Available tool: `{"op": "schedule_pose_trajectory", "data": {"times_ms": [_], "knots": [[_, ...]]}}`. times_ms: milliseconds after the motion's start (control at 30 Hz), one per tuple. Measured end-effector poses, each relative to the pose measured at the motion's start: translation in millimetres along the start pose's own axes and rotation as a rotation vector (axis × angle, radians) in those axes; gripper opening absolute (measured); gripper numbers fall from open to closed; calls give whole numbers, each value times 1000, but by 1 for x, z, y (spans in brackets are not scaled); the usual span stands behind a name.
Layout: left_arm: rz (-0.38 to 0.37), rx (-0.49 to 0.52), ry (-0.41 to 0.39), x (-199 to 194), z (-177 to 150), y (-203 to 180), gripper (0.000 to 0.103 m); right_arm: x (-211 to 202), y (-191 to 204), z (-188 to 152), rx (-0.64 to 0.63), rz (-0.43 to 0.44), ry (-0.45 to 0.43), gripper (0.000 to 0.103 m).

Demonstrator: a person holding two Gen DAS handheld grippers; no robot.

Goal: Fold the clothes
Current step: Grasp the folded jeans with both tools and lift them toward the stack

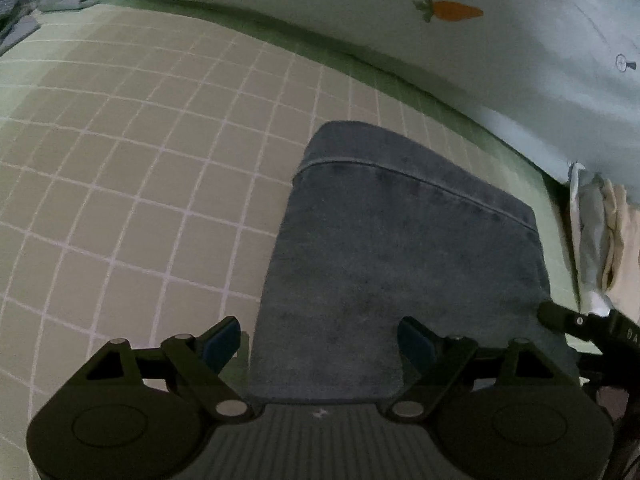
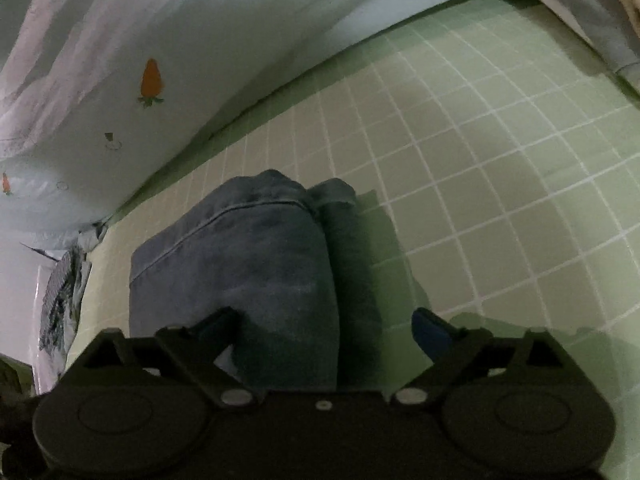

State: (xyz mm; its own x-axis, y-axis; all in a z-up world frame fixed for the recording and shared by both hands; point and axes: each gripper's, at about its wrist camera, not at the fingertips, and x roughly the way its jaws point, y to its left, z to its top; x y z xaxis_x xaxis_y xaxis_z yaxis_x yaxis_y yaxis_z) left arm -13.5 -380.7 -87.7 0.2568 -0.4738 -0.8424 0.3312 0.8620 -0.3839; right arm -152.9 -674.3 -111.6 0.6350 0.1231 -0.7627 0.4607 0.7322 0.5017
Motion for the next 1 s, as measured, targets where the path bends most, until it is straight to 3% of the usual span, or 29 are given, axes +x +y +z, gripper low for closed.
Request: {"op": "schedule_pose_trajectory", "data": {"times_ms": [200,267,367,400,533,600,767,1000], "knots": [[-59,-23,14,15,11,7,90,21,-5,0,55,27,13,102],[-92,-47,7,18,13,8,86,28,-6,1,86,48,14,97],[-132,-81,-4,18,12,13,71,29,-8,-2,139,95,21,67],[-144,-90,-9,16,11,13,62,27,-8,-4,155,105,17,56],[-194,-134,-24,8,9,14,30,13,-8,-13,238,117,-29,43],[-202,-116,-36,1,8,6,26,2,-13,-20,309,129,-50,40],[-222,53,-9,-4,4,-36,19,-41,-25,-43,370,109,-129,38],[-315,132,50,12,-23,-112,15,-112,-78,-62,429,50,-256,38]]}}
